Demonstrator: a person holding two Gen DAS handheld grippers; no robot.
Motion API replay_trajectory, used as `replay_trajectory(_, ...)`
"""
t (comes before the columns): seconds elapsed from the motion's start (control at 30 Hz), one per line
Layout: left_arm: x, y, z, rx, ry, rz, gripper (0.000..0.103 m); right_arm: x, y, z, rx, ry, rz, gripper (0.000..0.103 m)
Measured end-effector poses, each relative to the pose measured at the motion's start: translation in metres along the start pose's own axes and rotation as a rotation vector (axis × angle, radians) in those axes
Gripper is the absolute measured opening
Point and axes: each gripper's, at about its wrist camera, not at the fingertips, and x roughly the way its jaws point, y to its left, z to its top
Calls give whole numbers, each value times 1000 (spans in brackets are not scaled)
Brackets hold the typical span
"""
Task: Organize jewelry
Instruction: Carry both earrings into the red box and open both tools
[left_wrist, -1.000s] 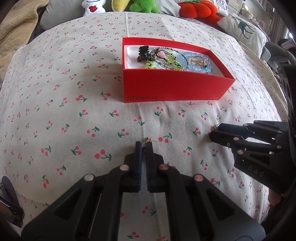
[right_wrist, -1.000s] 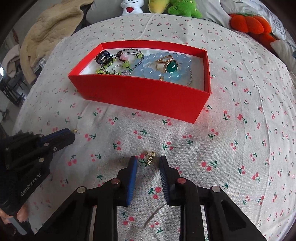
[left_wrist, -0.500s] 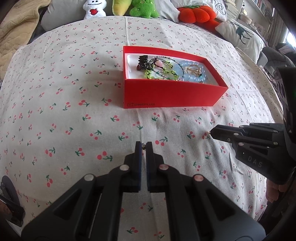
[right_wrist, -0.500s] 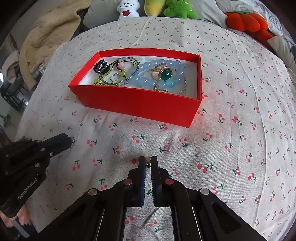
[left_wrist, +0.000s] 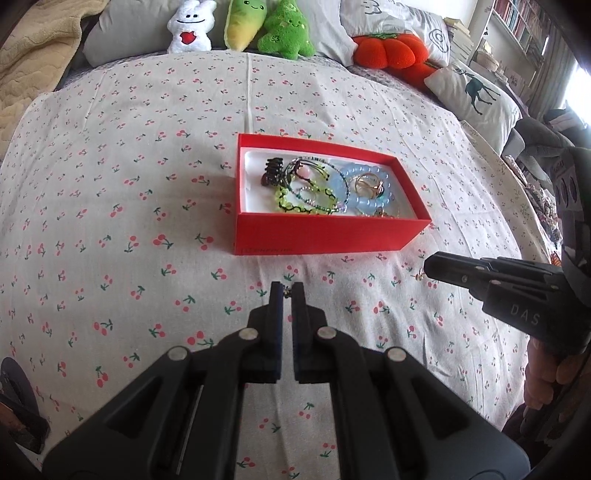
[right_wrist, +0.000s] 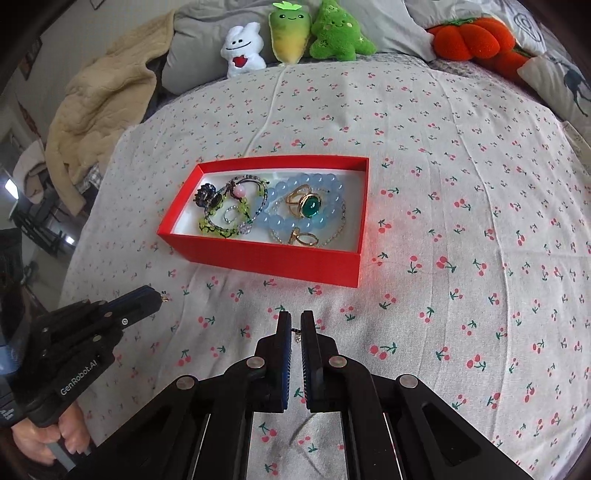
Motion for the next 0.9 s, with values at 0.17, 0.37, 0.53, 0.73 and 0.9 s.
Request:
replay_trajectory(0.17,-1,-3,11,-1,-19,-13,5,-12,-1,14,22,-40,20,5)
replay_trajectory(0.37,-4,-2,30,5,-53,-40,5,-22,-3,28,44,-76,42,5)
replay_trajectory(0.53,1,6,46,-17,-62,-79,5,-20,-6,39,70,-84,54,5)
replay_trajectory(0.73,15,21,56,-72,-36,-110,5,-15,-9,49,85,-92,71,5)
replay_trajectory(0.9,27,24,58,-88,-16,-104,5,-7,-12,53,92,-81,71,5)
